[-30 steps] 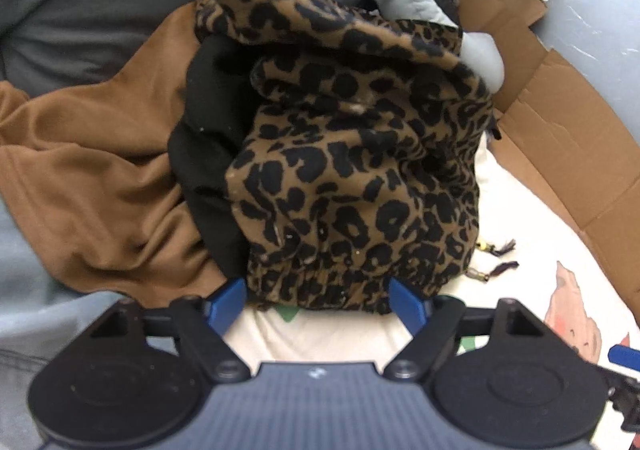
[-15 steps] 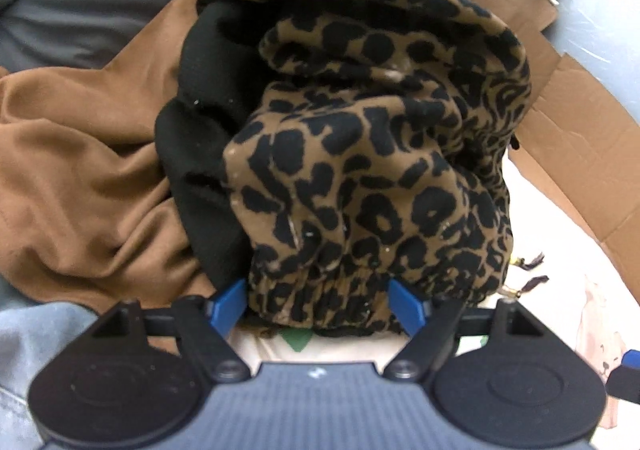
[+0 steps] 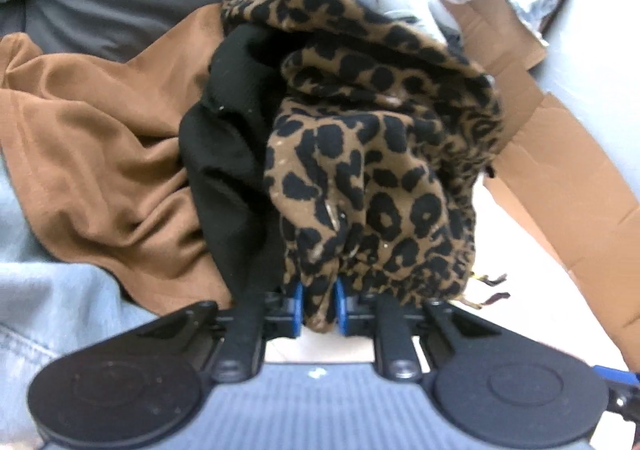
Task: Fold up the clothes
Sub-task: 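Grasp the leopard-print garment with the left gripper and lift it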
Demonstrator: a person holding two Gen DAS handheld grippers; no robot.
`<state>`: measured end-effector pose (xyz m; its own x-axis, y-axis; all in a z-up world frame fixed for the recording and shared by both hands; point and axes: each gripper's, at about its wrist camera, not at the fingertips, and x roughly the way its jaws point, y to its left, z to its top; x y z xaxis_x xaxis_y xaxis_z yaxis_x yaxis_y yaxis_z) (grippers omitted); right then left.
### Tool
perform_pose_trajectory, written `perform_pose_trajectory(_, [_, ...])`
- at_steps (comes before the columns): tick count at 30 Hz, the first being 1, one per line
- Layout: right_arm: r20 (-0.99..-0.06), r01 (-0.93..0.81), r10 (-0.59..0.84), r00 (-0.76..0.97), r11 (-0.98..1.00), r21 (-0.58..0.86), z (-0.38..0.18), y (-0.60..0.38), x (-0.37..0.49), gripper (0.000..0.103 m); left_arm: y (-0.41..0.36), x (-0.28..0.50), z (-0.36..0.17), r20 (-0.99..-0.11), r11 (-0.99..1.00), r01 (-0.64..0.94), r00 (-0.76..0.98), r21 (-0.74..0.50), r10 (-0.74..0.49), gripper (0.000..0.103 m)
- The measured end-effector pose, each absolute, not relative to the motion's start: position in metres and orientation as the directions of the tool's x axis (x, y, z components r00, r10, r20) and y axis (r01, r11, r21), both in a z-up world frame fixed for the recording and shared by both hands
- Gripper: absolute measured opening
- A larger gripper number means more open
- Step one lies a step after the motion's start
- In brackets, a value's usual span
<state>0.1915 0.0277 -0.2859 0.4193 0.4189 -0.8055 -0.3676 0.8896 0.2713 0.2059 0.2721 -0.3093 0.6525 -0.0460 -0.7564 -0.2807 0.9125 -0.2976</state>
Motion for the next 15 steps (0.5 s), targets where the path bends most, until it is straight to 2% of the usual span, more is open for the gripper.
perform_pose_trajectory(10, [-0.800,-0.424,0.451,0.395,0.862,0.276,-0.270,0.026,0.185,0.102,0.245,0.179,-0.288,-0.755,0.915,-0.193,0.636,-0.354,-0.158,0.014])
perform_pose_trajectory(15, [-0.787,-0.387,0.486,0.379,0.856,0.342,-0.269,0.020,0.186,0.102,0.238,0.169,-0.285,-0.750,0.892,-0.181,0.624,-0.413,-0.221,0.013])
